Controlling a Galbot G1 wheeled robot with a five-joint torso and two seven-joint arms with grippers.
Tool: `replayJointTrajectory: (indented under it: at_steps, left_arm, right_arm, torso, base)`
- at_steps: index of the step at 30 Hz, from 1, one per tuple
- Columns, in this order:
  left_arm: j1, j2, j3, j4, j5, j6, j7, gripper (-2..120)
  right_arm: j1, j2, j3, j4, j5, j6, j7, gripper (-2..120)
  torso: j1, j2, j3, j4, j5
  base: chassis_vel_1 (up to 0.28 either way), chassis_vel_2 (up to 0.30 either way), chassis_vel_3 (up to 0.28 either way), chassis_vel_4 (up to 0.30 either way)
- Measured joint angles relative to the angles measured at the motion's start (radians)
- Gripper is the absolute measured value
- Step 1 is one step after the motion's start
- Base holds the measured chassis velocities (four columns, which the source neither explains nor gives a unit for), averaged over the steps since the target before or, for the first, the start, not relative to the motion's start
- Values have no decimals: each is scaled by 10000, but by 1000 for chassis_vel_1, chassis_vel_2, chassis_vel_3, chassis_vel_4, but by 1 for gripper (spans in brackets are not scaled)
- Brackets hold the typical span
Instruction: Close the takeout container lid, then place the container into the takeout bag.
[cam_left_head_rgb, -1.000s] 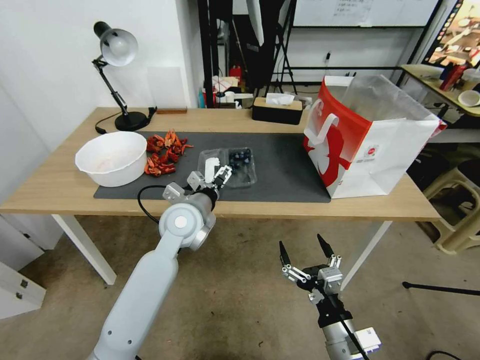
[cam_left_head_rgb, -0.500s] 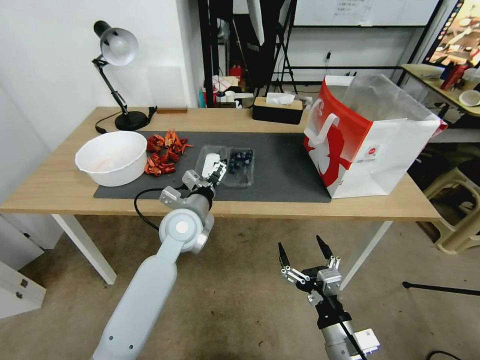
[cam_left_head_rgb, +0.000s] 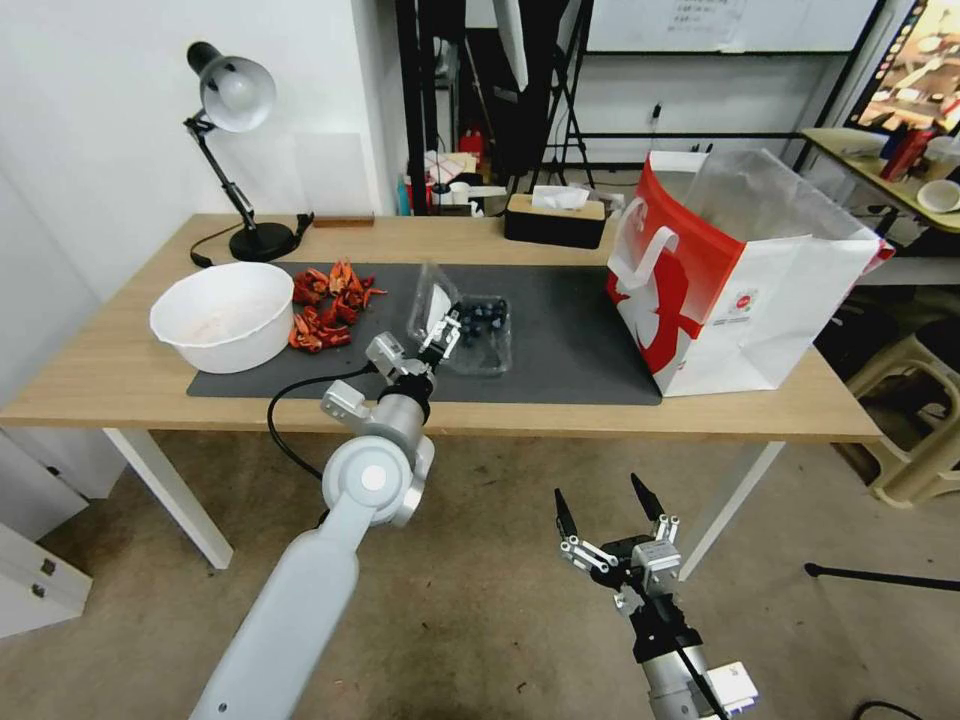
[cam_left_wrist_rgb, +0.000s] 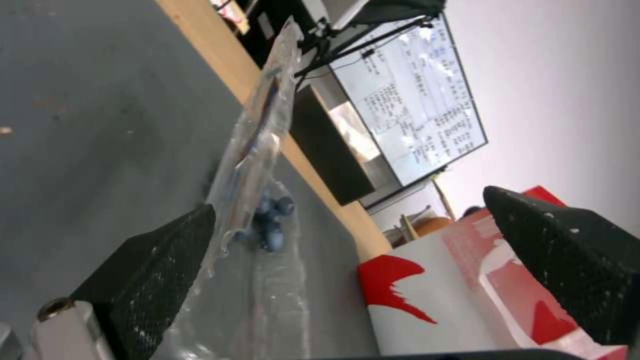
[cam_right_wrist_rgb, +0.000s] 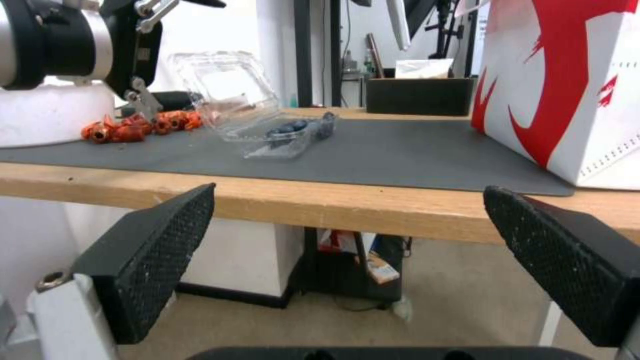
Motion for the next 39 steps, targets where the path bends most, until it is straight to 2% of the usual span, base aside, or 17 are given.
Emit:
replayJointTrajectory:
  at_steps: [6,12,16,17,23,29,32,34,35,37,38,39]
  left_arm:
    - [-221,-15,-59,63,-242,8,466,100]
    - [-323,-2,-123,83,-648,197,634,100]
    - [-366,8,-162,110,-888,652,642,100]
    - [-409,-1,-246,118,-1124,1022,640,100]
    - [-638,-52,-359,188,-1751,1964,407,100]
    - [-913,-67,-352,323,-2384,2480,137,100]
    - [-1088,-77,-280,417,-2685,2689,-126,95]
    - [-1243,-127,-161,510,-2747,2730,-479,83]
    - [-1243,-127,-161,510,-2747,2730,-479,83]
    - [-1329,-169,-77,567,-2746,2729,-679,77]
    - [-1386,-198,-10,613,-2741,2730,-853,70]
    - [-1386,-198,-10,613,-2741,2730,-853,70]
  right_arm:
    - [-55,-1,17,33,-61,35,-18,100]
    - [-52,38,15,34,-100,33,-15,100]
    - [-68,63,14,33,-143,32,-10,100]
    - [-87,71,14,31,-169,32,-9,100]
    - [-117,128,28,7,-220,45,7,100]
    - [-127,152,42,-4,-246,66,13,100]
    - [-136,158,51,-2,-254,67,18,100]
    - [-153,163,58,1,-261,67,21,100]
    - [-153,163,58,1,-261,67,21,100]
    - [-165,164,61,1,-267,69,21,100]
    - [-173,167,62,1,-270,73,23,100]
    - [-173,167,62,1,-270,73,23,100]
  torso:
    - [0,0,0,-1,0]
    - [0,0,0,0,0]
    - [0,1,0,0,-1]
    - [0,2,0,0,-1]
    - [0,2,0,0,0]
    - [0,2,0,0,0]
    - [0,1,0,0,0]
    - [-1,1,0,0,0]
    - [-1,1,0,0,0]
    - [0,2,0,0,0]
    - [0,1,0,-1,0]
    - [0,1,0,-1,0]
  base:
    - [0,0,0,0]
    - [0,0,0,0]
    - [0,0,0,0]
    - [0,0,0,0]
    - [0,0,0,0]
    - [0,0,0,0]
    - [0,0,0,0]
    - [0,0,0,0]
    - [0,0,0,0]
    - [0,0,0,0]
    - [0,0,0,0]
    - [0,0,0,0]
